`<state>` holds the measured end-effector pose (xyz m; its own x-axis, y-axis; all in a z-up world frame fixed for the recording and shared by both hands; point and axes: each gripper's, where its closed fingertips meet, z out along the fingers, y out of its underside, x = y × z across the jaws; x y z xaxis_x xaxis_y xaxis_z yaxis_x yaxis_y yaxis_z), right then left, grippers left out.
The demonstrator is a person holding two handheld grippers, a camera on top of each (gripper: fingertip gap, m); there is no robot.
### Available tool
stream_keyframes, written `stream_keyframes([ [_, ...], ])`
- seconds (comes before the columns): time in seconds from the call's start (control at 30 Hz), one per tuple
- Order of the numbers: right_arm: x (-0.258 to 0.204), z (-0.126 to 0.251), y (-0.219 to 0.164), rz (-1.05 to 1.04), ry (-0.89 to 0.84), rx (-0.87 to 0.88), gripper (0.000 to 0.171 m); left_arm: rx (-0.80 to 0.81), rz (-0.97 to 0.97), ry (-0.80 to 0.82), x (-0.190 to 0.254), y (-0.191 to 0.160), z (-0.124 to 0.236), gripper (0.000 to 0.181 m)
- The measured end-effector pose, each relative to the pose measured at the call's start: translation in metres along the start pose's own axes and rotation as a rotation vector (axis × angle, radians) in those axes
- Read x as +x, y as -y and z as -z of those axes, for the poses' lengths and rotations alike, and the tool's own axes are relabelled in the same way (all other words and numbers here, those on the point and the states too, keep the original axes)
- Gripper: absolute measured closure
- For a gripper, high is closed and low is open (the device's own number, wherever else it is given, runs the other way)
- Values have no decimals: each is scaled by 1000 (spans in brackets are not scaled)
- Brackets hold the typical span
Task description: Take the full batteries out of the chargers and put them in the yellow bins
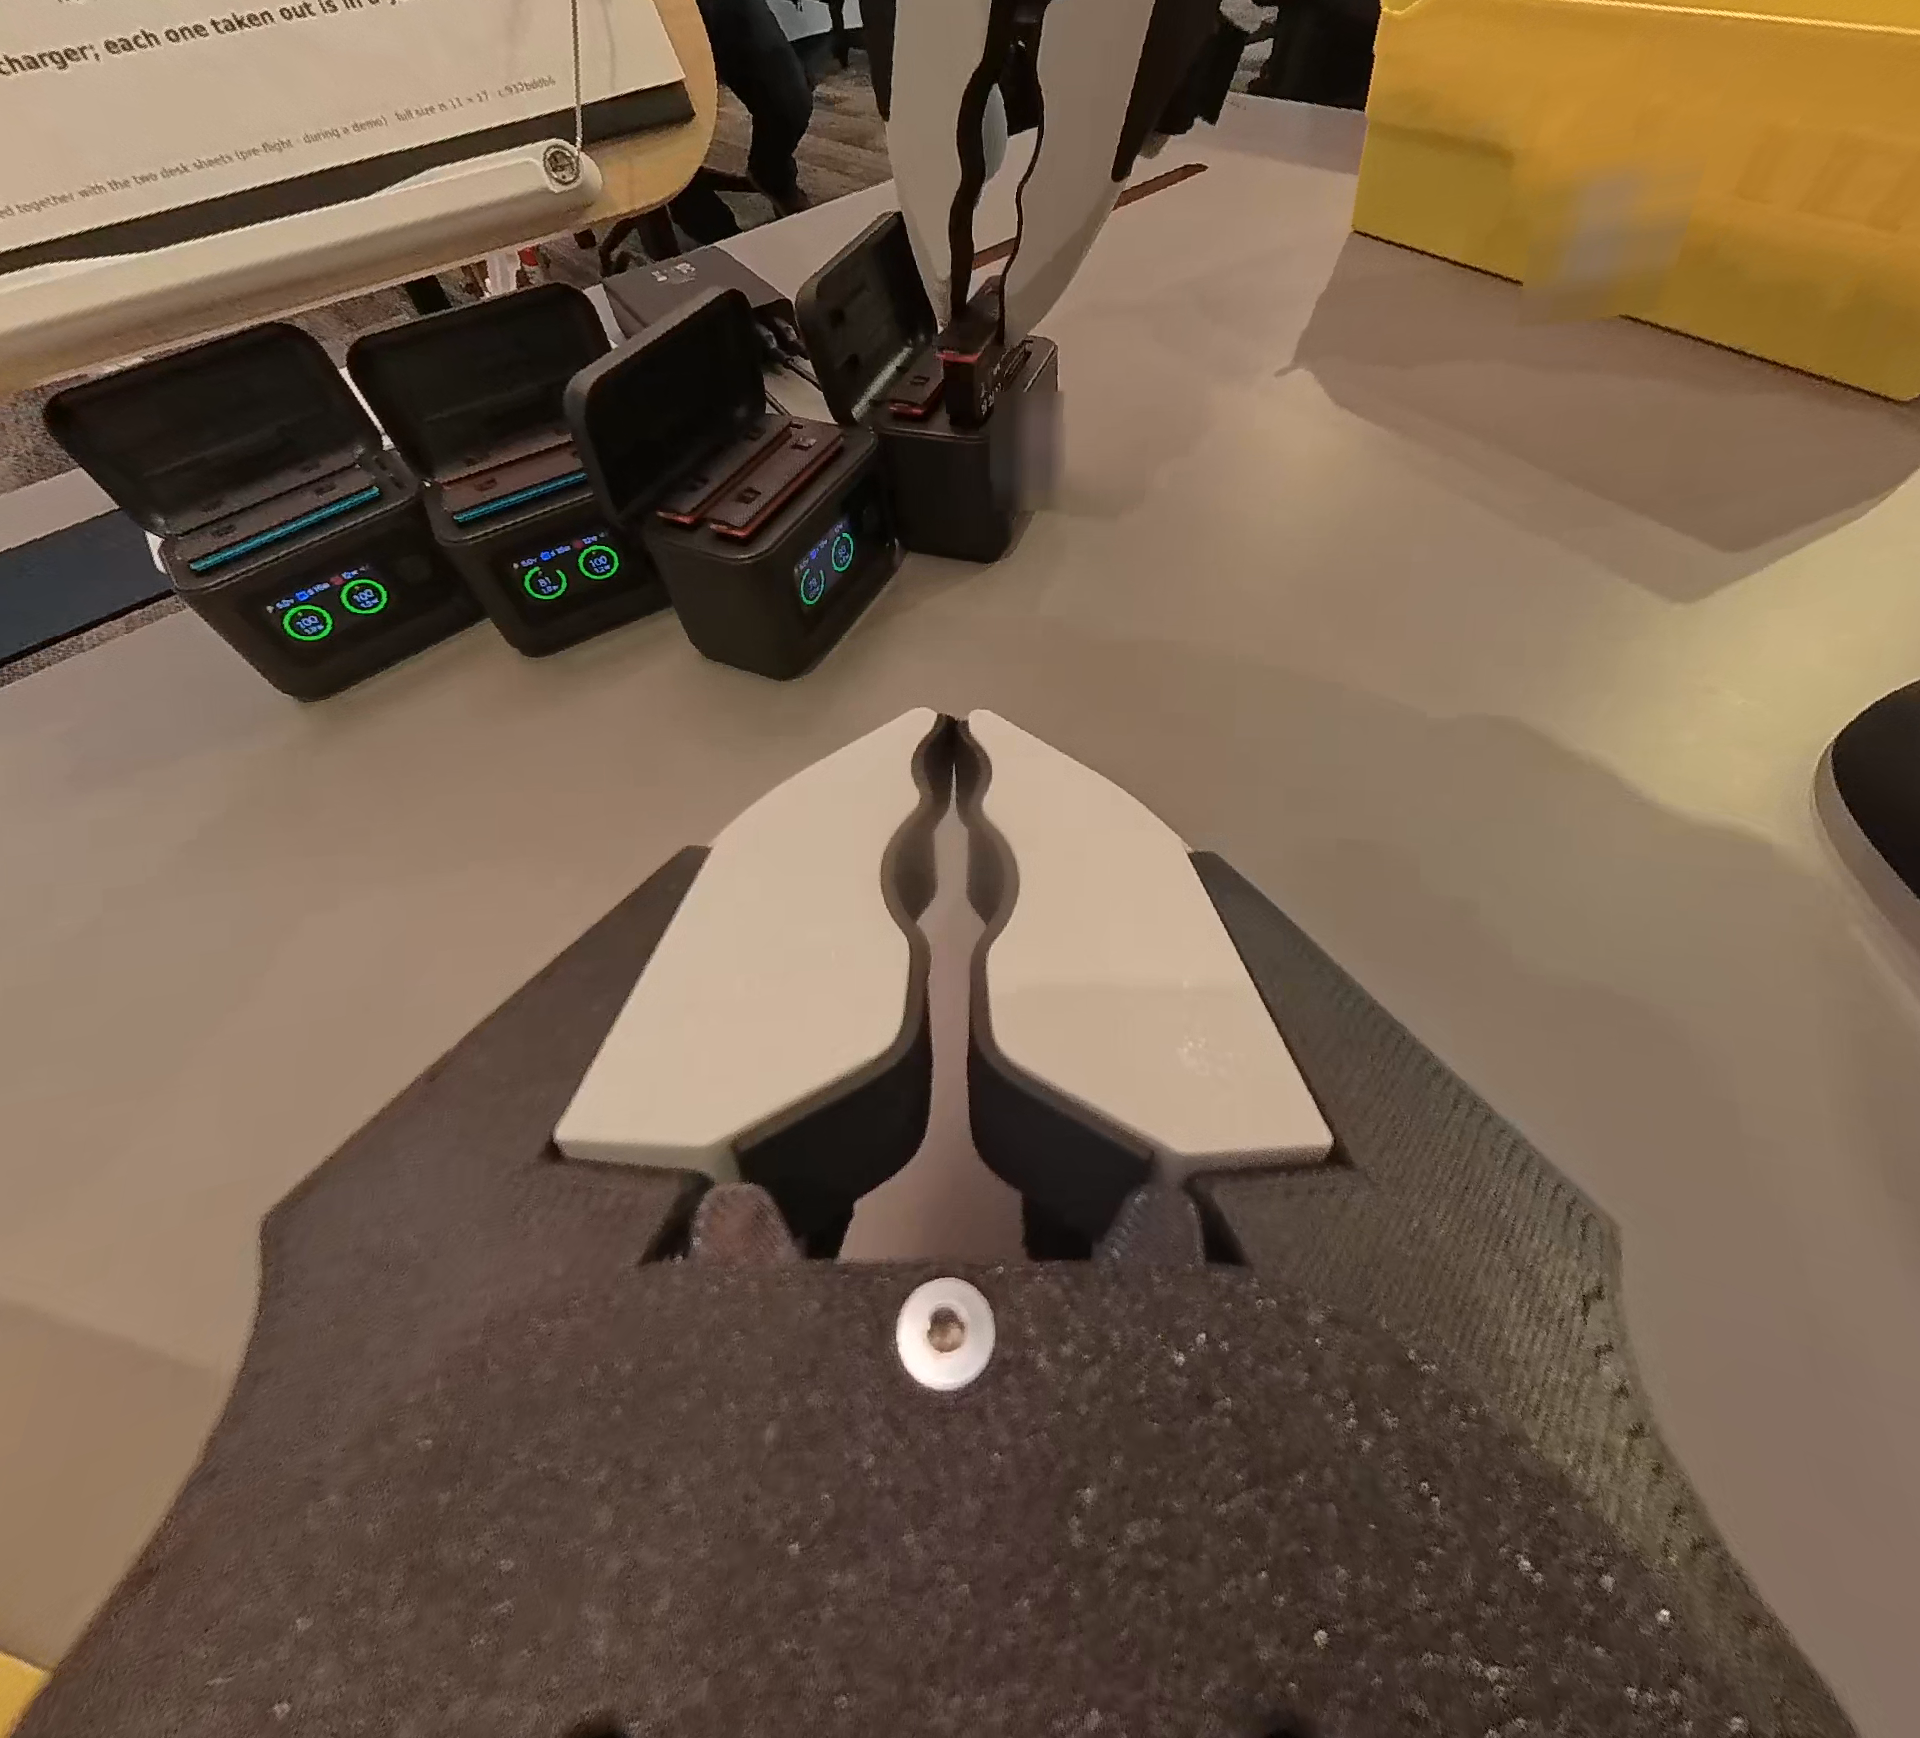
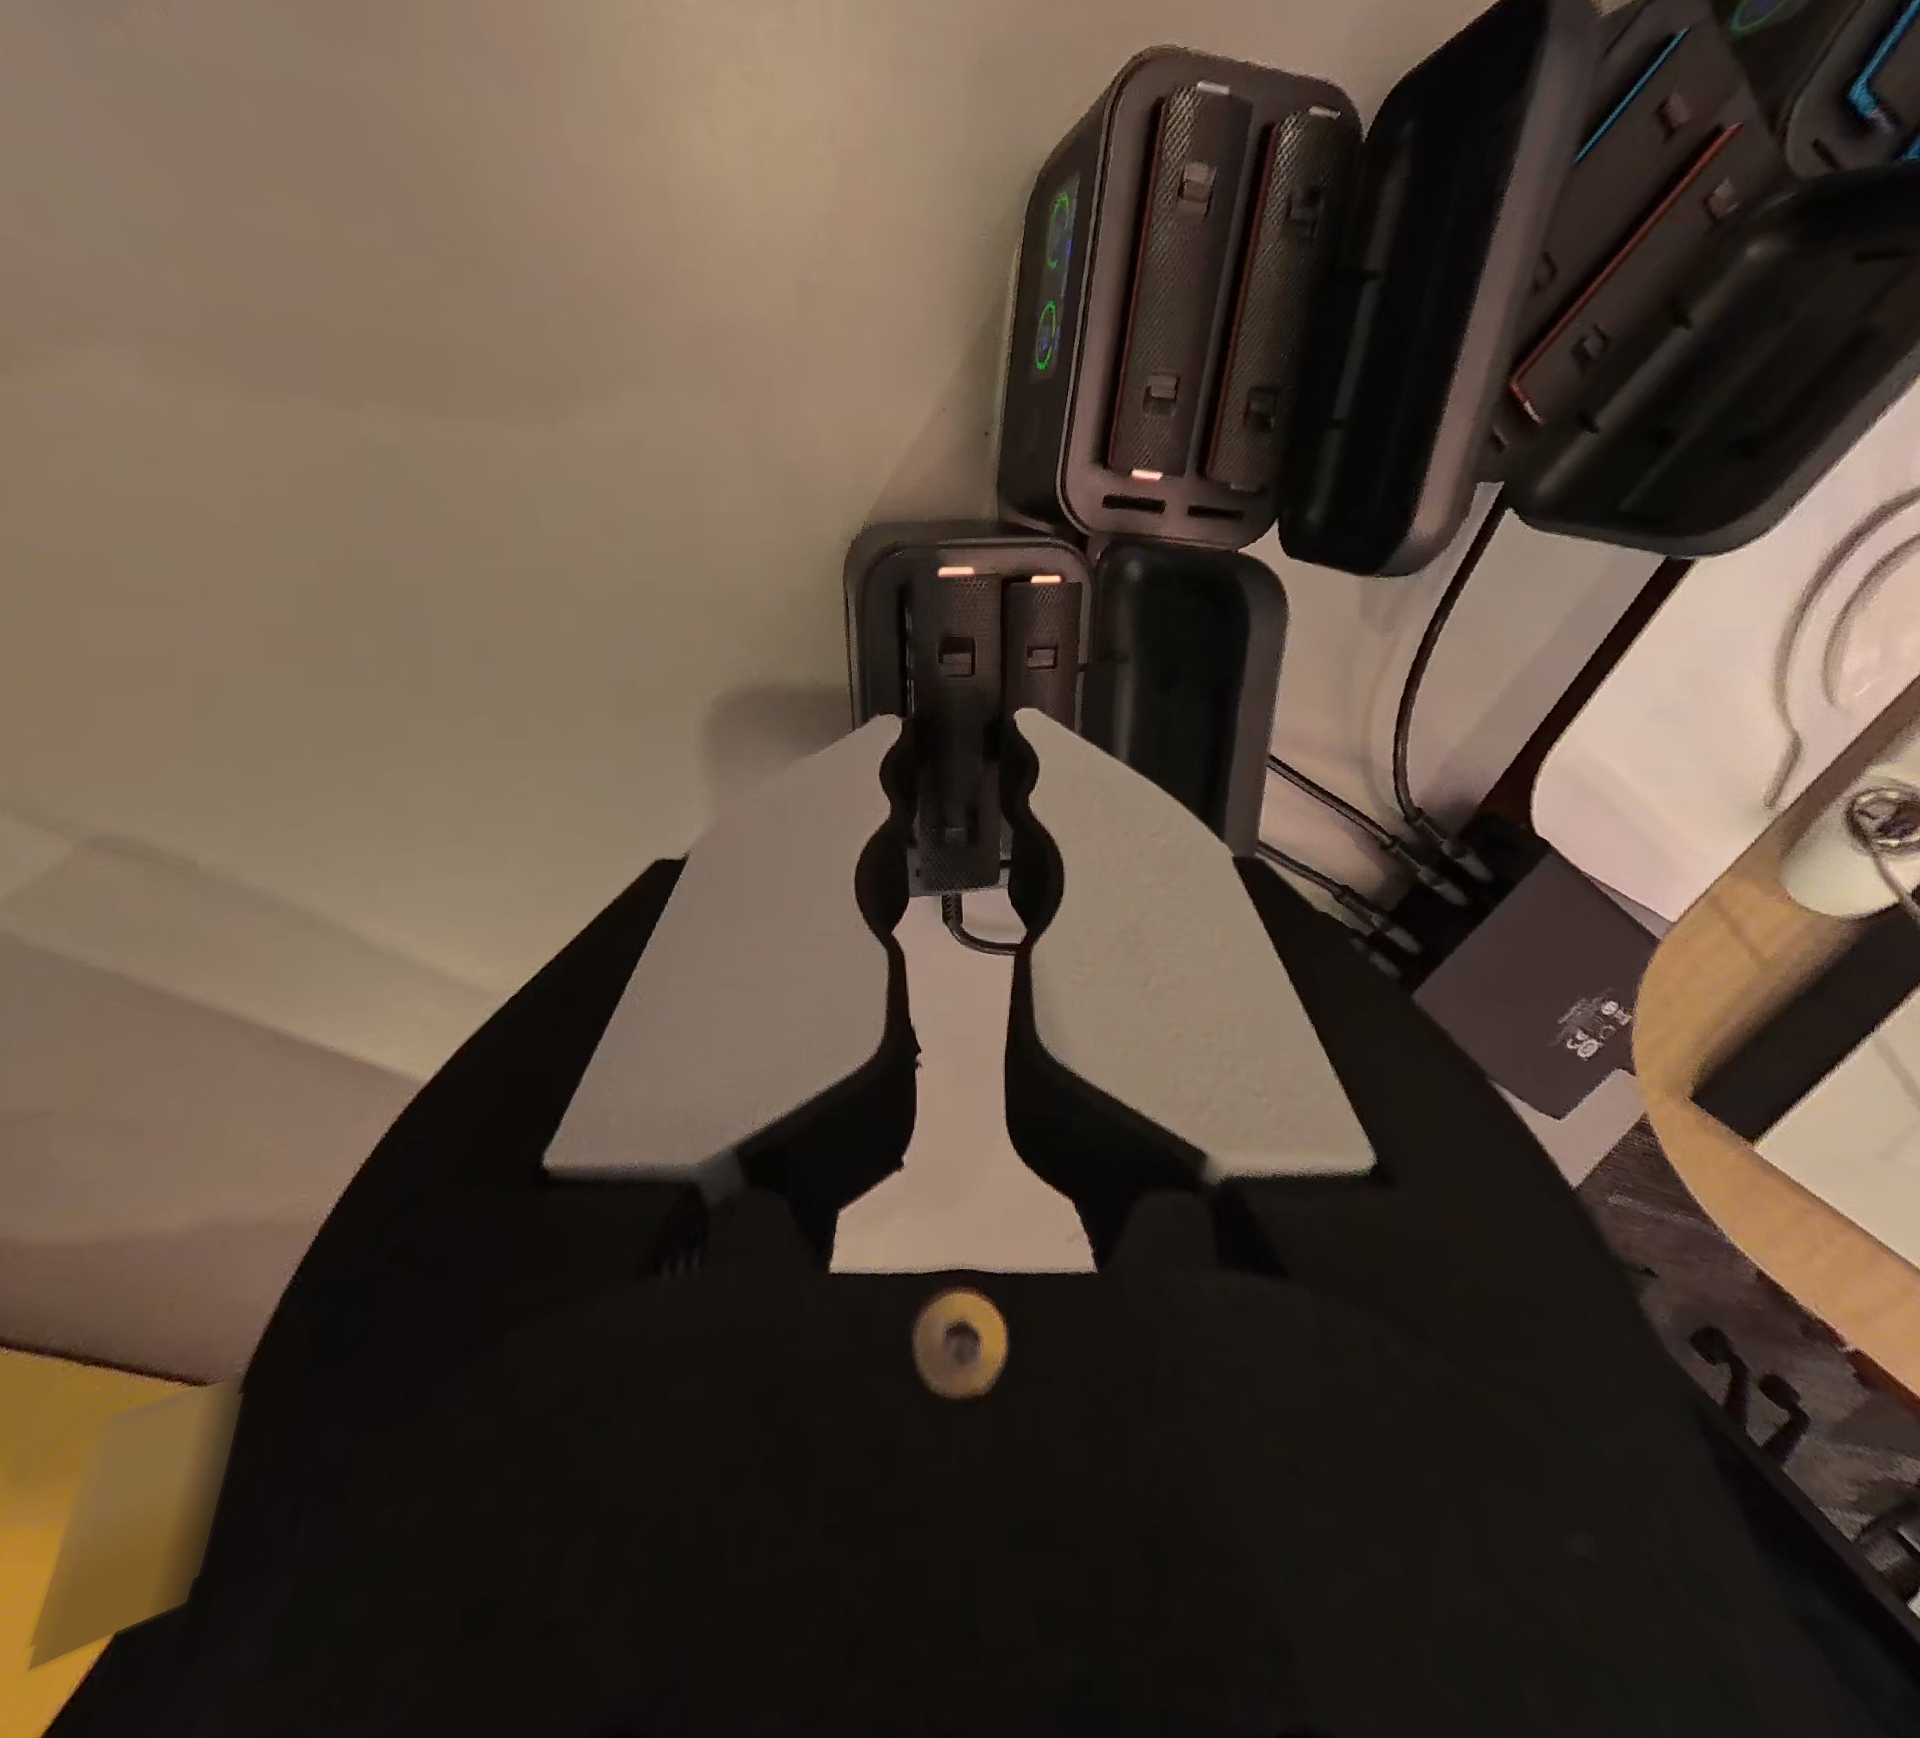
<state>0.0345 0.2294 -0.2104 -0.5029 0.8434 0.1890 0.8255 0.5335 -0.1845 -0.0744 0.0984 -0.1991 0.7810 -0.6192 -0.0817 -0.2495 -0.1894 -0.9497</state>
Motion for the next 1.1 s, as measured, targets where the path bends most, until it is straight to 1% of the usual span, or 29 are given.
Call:
stream_keyframes([
  [0.13,0,-2,-4,-4,-10,-14,157,-3,-8,-1,1,-1,0,181],
  [0.5,0,-2,-10,14,12,-186,157,-9,-17,-9,3,-1,-1,181],
  [0.87,2,0,-7,16,30,-420,157,-8,-34,-19,6,-1,0,181],
  [1.1,1,1,-12,23,68,-573,157,-6,-40,-26,7,0,1,181],
])
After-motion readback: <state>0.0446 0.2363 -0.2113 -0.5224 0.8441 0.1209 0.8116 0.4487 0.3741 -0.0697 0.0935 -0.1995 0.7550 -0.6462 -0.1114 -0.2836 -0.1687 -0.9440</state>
